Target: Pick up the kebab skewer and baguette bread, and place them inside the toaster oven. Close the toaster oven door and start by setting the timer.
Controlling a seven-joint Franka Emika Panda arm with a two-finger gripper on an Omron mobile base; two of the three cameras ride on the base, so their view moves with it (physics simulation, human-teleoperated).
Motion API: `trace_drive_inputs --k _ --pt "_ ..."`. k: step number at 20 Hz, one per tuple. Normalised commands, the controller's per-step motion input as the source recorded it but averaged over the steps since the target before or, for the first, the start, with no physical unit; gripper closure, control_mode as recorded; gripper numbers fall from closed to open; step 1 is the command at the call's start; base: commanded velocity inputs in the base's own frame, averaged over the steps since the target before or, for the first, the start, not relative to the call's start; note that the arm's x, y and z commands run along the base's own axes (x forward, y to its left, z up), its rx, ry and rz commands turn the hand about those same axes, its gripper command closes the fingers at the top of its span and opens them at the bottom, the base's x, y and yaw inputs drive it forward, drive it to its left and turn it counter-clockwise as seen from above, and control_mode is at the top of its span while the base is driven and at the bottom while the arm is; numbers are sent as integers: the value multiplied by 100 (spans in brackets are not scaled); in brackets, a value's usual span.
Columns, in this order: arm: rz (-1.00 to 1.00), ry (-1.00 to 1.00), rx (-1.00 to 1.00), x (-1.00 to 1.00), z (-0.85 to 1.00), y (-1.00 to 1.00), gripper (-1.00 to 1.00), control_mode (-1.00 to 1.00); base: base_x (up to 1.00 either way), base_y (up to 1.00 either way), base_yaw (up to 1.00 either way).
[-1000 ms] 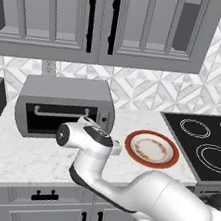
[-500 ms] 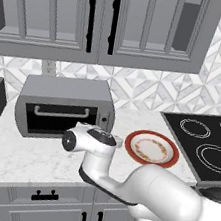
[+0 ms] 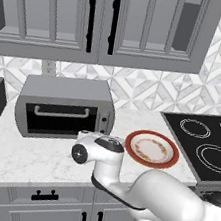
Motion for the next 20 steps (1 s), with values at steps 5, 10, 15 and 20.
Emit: trace_drive_inputs --k 5,10,15,20 --pt "0 0 -1 33 -18 0 -100 -100 0 0 0" --pt "0 0 0 21 -15 0 -100 -100 0 0 0" --pt "0 -1 0 1 -12 0 -100 -100 0 0 0" --pt "0 -3 0 8 -9 0 -100 -100 0 0 0"
